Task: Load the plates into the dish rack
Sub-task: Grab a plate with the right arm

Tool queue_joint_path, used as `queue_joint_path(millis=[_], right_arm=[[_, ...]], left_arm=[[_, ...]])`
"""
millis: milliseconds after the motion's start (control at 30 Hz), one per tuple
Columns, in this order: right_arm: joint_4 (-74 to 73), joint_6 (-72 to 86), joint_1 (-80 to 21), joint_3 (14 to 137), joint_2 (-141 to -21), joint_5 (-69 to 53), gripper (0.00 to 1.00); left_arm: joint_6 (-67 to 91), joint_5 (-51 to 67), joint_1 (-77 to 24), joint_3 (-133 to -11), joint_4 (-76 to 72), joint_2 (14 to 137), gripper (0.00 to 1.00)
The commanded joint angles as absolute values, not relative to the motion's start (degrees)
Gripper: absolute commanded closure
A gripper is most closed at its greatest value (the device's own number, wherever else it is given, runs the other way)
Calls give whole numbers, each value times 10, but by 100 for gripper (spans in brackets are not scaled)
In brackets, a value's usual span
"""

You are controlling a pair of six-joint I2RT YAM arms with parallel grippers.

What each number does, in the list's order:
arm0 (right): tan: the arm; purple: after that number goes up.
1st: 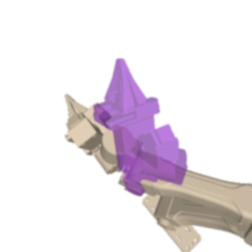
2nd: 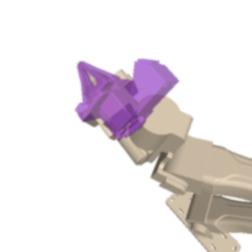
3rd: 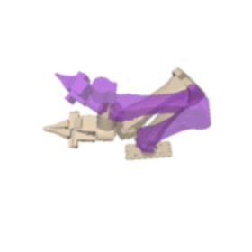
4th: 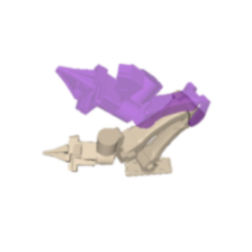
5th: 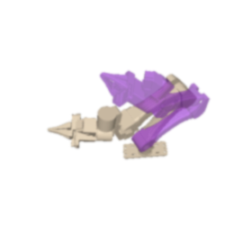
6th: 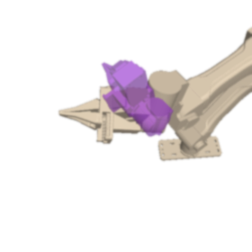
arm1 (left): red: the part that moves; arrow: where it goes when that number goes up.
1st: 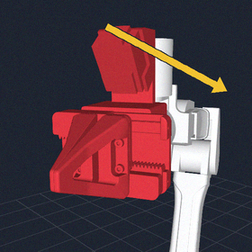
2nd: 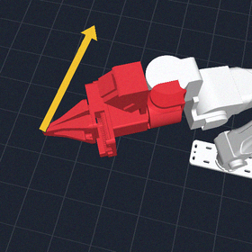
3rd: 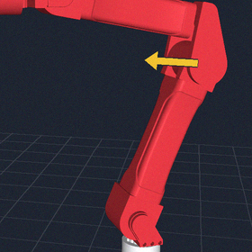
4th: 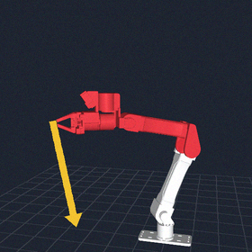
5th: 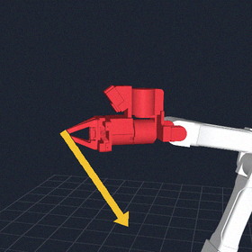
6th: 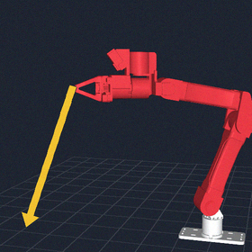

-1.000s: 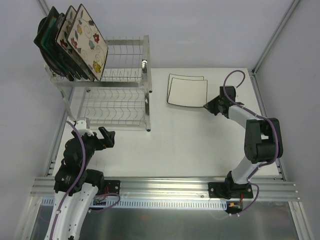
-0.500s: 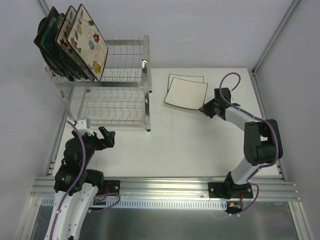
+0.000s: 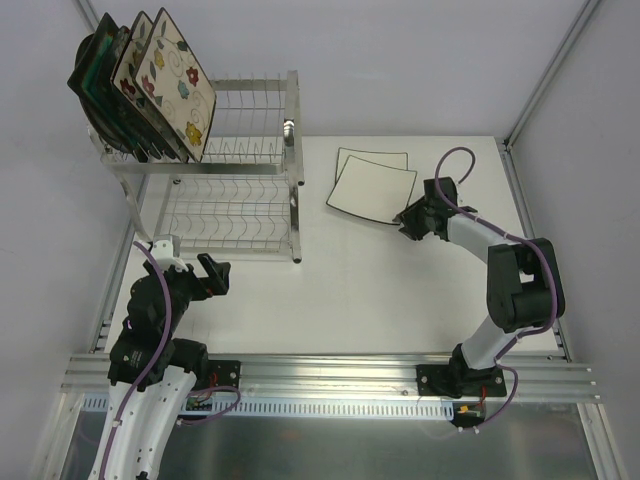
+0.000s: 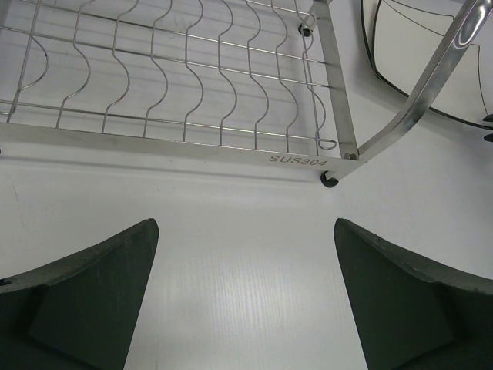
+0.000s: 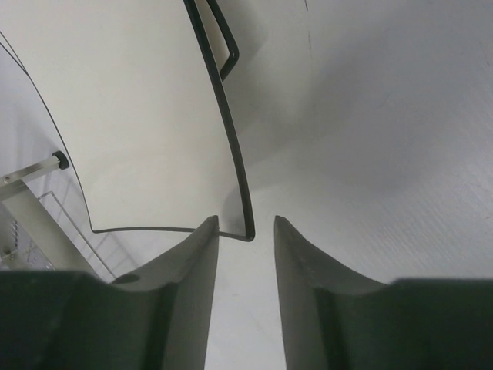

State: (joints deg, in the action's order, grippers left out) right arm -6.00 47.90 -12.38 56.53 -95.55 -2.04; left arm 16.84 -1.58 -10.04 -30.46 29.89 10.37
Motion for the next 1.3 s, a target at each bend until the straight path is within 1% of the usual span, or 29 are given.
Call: queue_joint_path(millis=[0,33,167,200,333,500,667,1033,1133,1267], right_arm=[[-73,475,-127,573,-938,-25,60],[-77,468,-127,577,-938,-27,52],[-98,439,-127,586,-930,-25,38],[-98,432,-126,586,-930,-25,34],[-47,394,-114,580,-934,-73,27],[68,379,-98,556,-951,-133,25],[126,374,-88,558,-978,-156,24],[137,381,-84,559,-1016,-158,25],[145,377,-82,561,-1023,-157,27],[160,385,-82,562,-1041,-153,34]], left_arm=[[169,-7,-98,-303,284,105,1],[169,-7,-98,-303,284,105,1],[169,-7,-98,-303,284,105,1],[169,-7,-98,-303,284,105,1],[169,-7,-98,-303,283,105,1],[168,-6,-98,-303,284,103,1],[168,-9,-98,-303,284,100,1],[169,-13,-98,-302,284,98,1],[169,-13,-98,-302,284,99,1],[170,-12,-98,-302,284,102,1]])
